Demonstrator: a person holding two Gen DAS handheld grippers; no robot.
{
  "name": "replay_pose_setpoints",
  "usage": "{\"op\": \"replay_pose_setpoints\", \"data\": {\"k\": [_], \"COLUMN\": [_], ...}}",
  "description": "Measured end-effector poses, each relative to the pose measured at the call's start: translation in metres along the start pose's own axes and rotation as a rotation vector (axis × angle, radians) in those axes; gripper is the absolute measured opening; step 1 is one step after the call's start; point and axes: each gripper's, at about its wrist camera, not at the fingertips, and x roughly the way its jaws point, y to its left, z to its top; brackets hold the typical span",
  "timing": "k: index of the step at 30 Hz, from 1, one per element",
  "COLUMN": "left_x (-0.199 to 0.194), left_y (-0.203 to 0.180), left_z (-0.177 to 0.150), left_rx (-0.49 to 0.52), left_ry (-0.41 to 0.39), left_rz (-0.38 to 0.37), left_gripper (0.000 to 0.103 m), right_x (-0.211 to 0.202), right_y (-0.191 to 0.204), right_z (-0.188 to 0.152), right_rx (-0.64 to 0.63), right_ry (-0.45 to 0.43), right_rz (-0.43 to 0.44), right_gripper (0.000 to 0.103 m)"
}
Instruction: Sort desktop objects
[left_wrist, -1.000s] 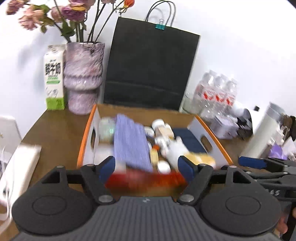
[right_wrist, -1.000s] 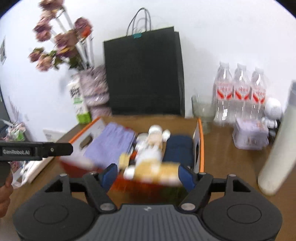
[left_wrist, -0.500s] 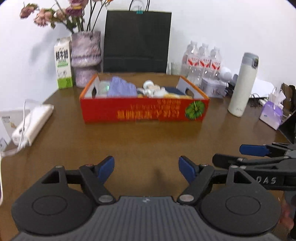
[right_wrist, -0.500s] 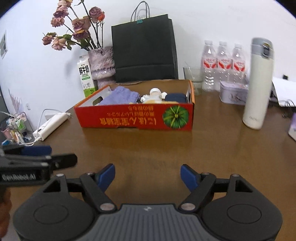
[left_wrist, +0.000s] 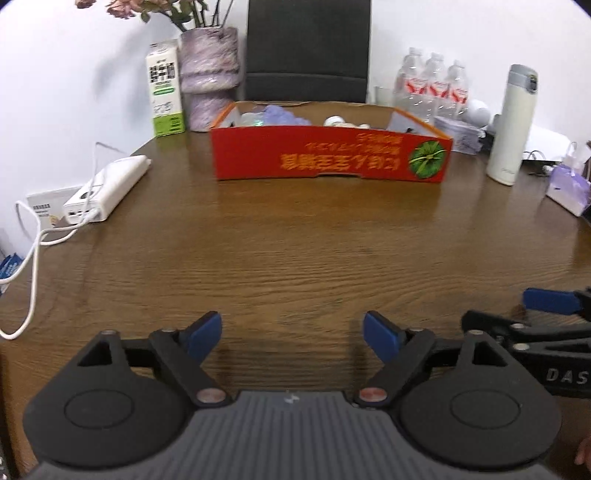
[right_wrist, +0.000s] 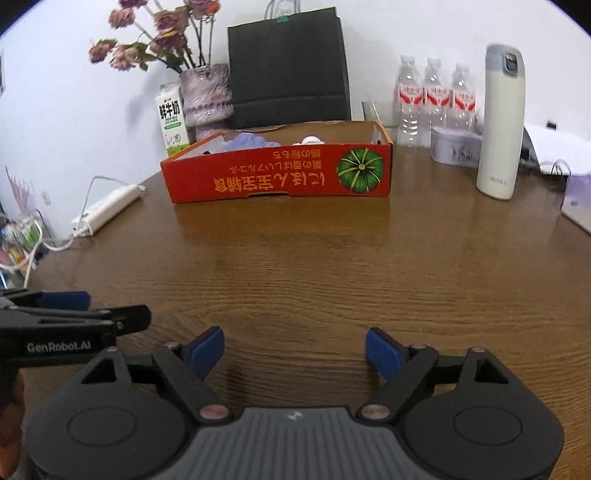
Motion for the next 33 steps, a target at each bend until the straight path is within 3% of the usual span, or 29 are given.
{"op": "replay_pose_setpoints", "data": {"k": [5,9,10,12,16,20,33], "left_x": [0.011,0.023,0.025,0.029,0.034,0.035,0.033], "left_y": [0.01,0.014,0.016,0.023,0.026,0.028,0.028], "left_z": [0.006,0.008,0.007,0.009,0.014,0.014,0.011], "left_rx": [0.003,0.044,0.042,0.0,-0.036,-0.038,-0.024], "left_ry": [0.001,-0.006,-0.013,-0.01,-0.008,-0.009,-0.009], "left_rz": [-0.003,0.024,0.016,0.016,0.049,0.045,0.029], "left_gripper": [0.102,0.103,0.103,0.103,0.103,0.103,0.103], "right_x": [0.013,0.023,0.026,0.03,0.04,0.044,0.042], "right_y": [0.014,0.025,0.028,0.032,0.035,0.025,0.025], "right_z": [0.007,0.01,0.011,0.013,0.017,0.018,0.018], "right_rx": [-0.009,-0.032,-0.037,-0.035,0.002,0.008,0.012], "right_ry": [0.012,0.027,0.028,0.026,0.021,0.017,0.016], "right_rz": [-0.048,-0.109,-0.122,-0.148,-0.192,-0.152,-0.157], "right_gripper": [0.088,0.09,0.095,0.102,0.103,0.103,0.103]}}
